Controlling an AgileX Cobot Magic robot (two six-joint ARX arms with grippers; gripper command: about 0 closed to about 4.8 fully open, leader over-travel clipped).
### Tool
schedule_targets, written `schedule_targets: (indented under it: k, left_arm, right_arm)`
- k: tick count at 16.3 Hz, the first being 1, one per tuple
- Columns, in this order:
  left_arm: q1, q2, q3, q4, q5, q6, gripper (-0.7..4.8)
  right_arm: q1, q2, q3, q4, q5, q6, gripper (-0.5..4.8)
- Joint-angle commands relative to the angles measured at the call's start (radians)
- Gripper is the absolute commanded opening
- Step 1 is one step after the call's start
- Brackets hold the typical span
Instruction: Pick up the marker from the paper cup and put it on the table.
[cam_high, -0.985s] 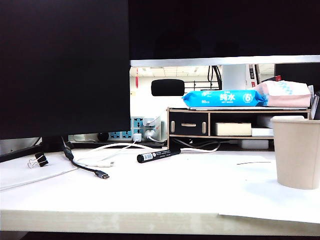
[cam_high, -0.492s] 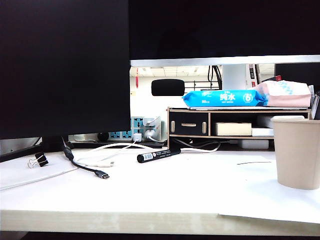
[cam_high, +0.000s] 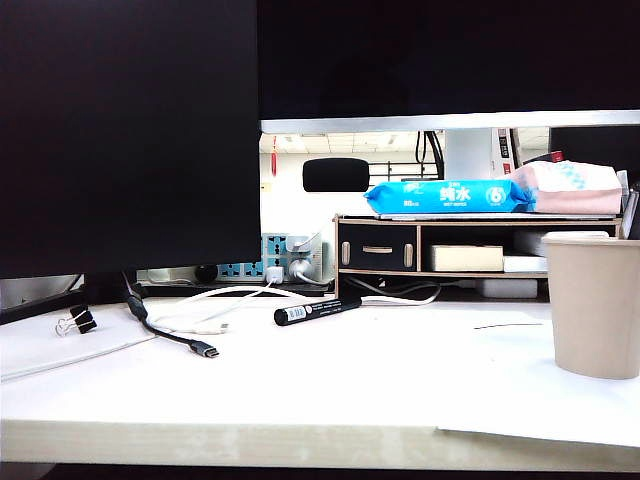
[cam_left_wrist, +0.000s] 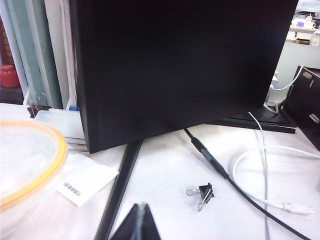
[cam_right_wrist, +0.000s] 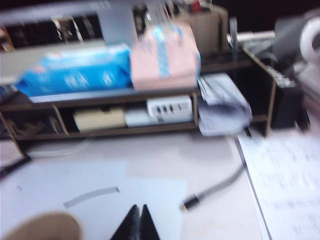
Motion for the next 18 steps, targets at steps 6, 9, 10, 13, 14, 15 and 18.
schedule_targets:
  k: [6,9,10,13,14,15,18]
  left_arm:
    - [0.0,0.0,0.001,0.011,0.003,0.0,-0.05]
    - [0.0,0.0,0.001,0.011,0.003,0.0,-0.05]
    - [0.0,0.0,0.001,0.011,0.003,0.0,-0.05]
    - [0.0,0.0,0.001,0.011,0.003,0.0,-0.05]
    - [0.0,0.0,0.001,0.011,0.003,0.0,-0.05]
    - [0.0,0.0,0.001,0.011,0.003,0.0,-0.05]
    - [0.0,0.0,0.001,0.011,0.003,0.0,-0.05]
  right_arm:
    - [-0.003,-0.003,-0.126,0.107,0.0,0.027,0.05]
    - [-0.005,-0.003,-0.138,0.123,0.002,0.026,0.05]
    - [-0.005,-0.003,-0.138,0.123,0.004,0.026,0.05]
    - [-0.04,-0.003,-0.14,0.114,0.003,0.027,0.05]
    - [-0.057,-0.003,-0.14,0.115,0.004,0.027,0.05]
    - [-0.067,-0.003,-0.14,0.115,0.003,0.027,0.05]
    - [-0.071,-0.003,-0.14,0.115,-0.001,0.028,0.05]
